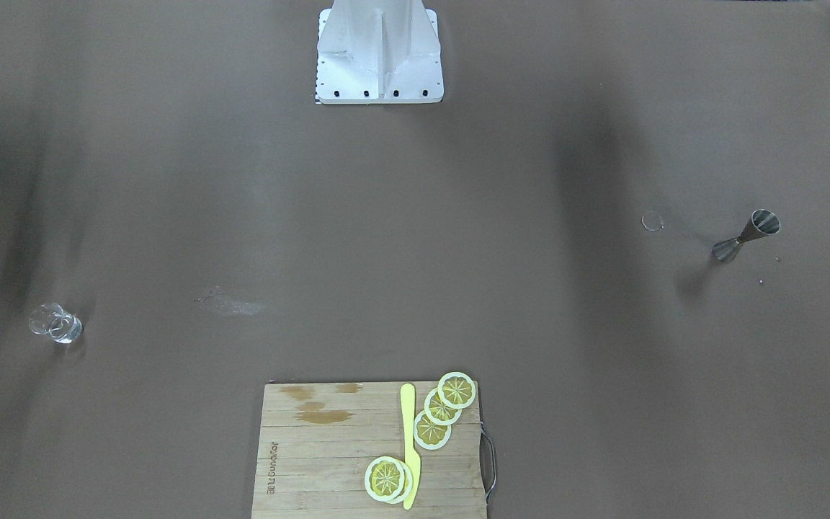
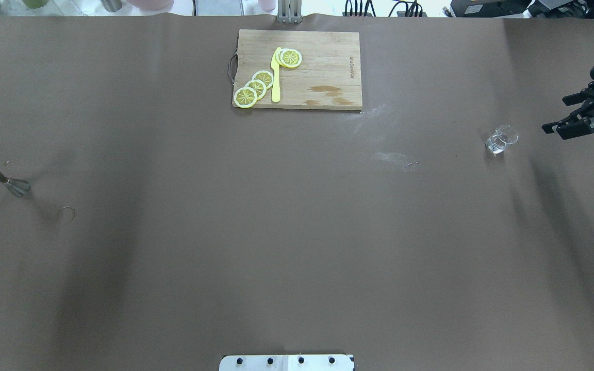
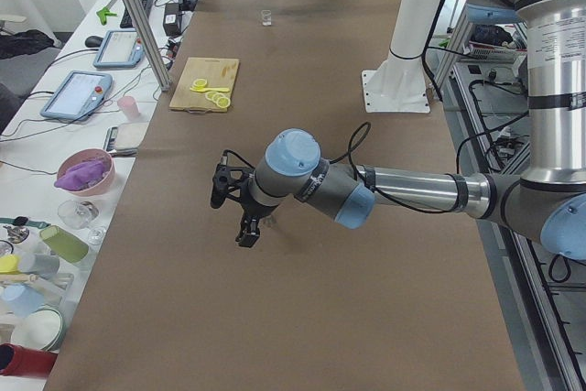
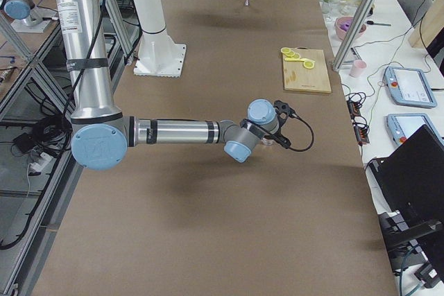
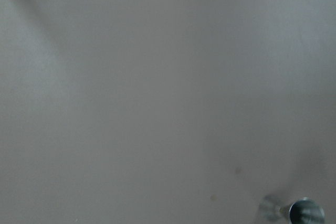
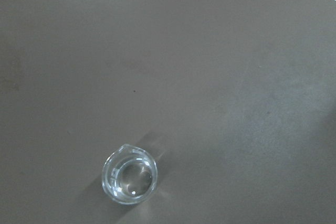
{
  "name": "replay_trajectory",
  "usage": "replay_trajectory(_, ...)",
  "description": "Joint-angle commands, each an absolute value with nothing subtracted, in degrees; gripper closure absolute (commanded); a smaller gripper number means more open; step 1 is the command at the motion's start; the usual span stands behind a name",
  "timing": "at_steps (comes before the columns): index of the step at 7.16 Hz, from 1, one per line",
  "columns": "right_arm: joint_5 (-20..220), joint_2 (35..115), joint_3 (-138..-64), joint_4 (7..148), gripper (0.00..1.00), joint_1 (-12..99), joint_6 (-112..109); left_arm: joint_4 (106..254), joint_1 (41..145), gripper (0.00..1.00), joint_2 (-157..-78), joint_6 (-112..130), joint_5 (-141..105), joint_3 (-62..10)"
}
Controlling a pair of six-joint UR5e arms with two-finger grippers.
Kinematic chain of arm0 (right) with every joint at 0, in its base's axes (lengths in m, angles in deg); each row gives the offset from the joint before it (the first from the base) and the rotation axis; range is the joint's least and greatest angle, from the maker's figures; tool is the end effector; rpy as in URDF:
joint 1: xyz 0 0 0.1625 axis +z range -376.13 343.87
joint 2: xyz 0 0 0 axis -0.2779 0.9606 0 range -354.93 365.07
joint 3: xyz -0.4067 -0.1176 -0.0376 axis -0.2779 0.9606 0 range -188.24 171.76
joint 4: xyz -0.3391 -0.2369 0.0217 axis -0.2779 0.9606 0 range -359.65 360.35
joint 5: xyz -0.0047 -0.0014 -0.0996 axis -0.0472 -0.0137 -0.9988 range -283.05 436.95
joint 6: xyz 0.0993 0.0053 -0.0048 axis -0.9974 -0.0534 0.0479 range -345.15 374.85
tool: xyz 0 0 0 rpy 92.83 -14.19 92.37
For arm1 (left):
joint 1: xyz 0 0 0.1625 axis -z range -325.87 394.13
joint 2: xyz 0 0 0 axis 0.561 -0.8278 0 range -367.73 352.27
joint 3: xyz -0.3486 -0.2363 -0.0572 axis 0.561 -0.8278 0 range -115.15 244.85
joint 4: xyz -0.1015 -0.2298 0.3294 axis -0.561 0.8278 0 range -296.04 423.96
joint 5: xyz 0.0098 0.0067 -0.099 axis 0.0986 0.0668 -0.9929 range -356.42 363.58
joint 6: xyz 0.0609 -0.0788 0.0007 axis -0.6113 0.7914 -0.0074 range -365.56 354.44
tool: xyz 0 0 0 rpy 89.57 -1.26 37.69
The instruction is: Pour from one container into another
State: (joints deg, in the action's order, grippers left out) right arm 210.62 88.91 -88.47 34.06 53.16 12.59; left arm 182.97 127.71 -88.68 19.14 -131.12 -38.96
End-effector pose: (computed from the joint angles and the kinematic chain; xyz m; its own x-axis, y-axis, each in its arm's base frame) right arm -0.1358 -0.5418 0.5741 0.4904 -0.7465 0.4496 0.1951 0.5969 0.7782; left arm -0.0910 -0.4414 0.5530 0.6449 -0.0326 -0.7635 0.3539 0.8983 0.2605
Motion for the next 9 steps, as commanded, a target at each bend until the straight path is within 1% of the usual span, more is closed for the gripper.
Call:
replay_trajectory(1, 213.0, 88.83, -85.85, 31.99, 0.0, 52.34, 13.27, 186.3, 121.88, 0.02, -88.42, 28.41, -124.53, -42.35)
replay_trajectory(3, 212.3, 86.74, -84.8, 31.99, 0.0, 50.15, 14.14, 186.3, 118.34, 0.02, -88.16, 33.18, -120.46, -46.74)
replay_trajectory(5, 212.04, 84.01, -81.82, 31.9, 0.0, 49.08, 13.79, 189.43, 114.92, 0.02, -84.66, 36.69, -115.45, -50.1)
replay_trajectory(6, 211.95, 84.0, -81.45, 31.9, 0.0, 49.08, 13.79, 194.51, 111.59, 0.02, -82.2, 40.28, -110.73, -50.11)
replay_trajectory(8, 211.77, 83.91, -81.19, 31.55, 0.0, 48.73, 13.53, 199.64, 105.52, 0.02, -79.99, 45.65, -102.72, -50.2)
replay_trajectory(9, 210.38, 84.0, -79.53, 26.41, 0.0, 48.55, 13.35, 202.53, 103.06, 0.02, -78.07, 47.42, -99.37, -50.28)
